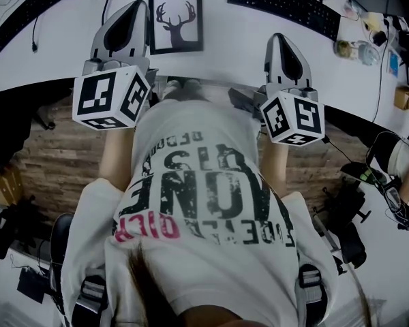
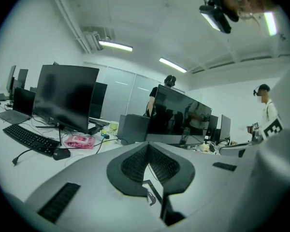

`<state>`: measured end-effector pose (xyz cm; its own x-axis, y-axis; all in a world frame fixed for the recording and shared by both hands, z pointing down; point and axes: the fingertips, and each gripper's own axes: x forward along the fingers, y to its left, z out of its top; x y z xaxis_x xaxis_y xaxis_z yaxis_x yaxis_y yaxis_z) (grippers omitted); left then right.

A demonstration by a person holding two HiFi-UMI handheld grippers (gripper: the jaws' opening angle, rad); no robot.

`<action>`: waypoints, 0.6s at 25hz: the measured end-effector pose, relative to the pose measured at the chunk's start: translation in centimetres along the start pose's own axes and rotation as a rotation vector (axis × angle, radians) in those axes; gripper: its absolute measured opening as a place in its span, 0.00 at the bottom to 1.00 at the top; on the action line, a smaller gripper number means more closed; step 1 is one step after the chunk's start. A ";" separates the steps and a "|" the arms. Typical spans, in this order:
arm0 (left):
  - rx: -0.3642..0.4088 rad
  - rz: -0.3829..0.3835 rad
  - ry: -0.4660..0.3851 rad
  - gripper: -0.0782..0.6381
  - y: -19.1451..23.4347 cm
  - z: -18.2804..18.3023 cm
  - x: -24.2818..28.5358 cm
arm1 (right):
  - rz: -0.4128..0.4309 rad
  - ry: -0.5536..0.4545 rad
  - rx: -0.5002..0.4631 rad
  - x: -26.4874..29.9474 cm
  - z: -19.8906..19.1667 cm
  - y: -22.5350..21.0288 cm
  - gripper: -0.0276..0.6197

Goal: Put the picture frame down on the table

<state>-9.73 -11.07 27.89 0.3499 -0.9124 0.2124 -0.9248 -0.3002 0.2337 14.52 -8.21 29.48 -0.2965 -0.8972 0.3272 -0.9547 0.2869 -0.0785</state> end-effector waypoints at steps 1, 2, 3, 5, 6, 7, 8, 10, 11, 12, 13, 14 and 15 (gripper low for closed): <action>0.000 -0.003 -0.011 0.11 -0.2 0.4 -0.3 | 0.005 -0.004 -0.002 -0.1 0.1 0.2 0.04; -0.002 -0.006 -0.022 0.11 -0.4 0.8 -0.5 | 0.010 -0.008 -0.006 -0.2 0.2 0.4 0.04; -0.004 -0.009 -0.032 0.11 -0.6 1.2 -0.9 | 0.016 -0.012 -0.008 -0.3 0.4 0.6 0.04; -0.009 -0.013 -0.052 0.11 -0.9 1.9 -1.6 | 0.028 -0.025 -0.012 -0.4 0.7 1.1 0.04; -0.012 -0.013 -0.061 0.11 -1.0 2.2 -2.0 | 0.033 -0.033 -0.013 -0.5 1.0 1.4 0.04; -0.014 -0.013 -0.071 0.11 -1.1 2.5 -2.4 | 0.039 -0.040 -0.014 -0.5 1.2 1.6 0.04; -0.017 -0.012 -0.080 0.11 -1.2 2.8 -2.7 | 0.044 -0.048 -0.015 -0.5 1.4 1.9 0.04; -0.021 -0.009 -0.095 0.11 -1.3 3.2 -3.3 | 0.055 -0.060 -0.019 -0.4 1.8 2.3 0.04; -0.022 -0.008 -0.098 0.11 -1.4 3.4 -3.5 | 0.061 -0.065 -0.020 -0.4 2.0 2.5 0.04; -0.023 -0.008 -0.101 0.11 -1.5 3.4 -3.7 | 0.068 -0.068 -0.021 -0.4 2.1 2.8 0.04; -0.027 -0.008 -0.104 0.11 -1.5 3.5 -3.9 | 0.074 -0.070 -0.023 -0.5 2.2 3.0 0.04; -0.032 -0.008 -0.108 0.11 -1.6 3.6 -4.1 | 0.080 -0.071 -0.024 -0.5 2.3 3.2 0.04; -0.037 -0.008 -0.112 0.11 -1.6 3.7 -4.3 | 0.085 -0.072 -0.026 -0.5 2.3 3.4 0.04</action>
<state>-10.29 -7.72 23.06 0.3369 -0.9358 0.1039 -0.9150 -0.2994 0.2706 11.36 -7.54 26.83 -0.3781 -0.8909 0.2516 -0.9255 0.3706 -0.0785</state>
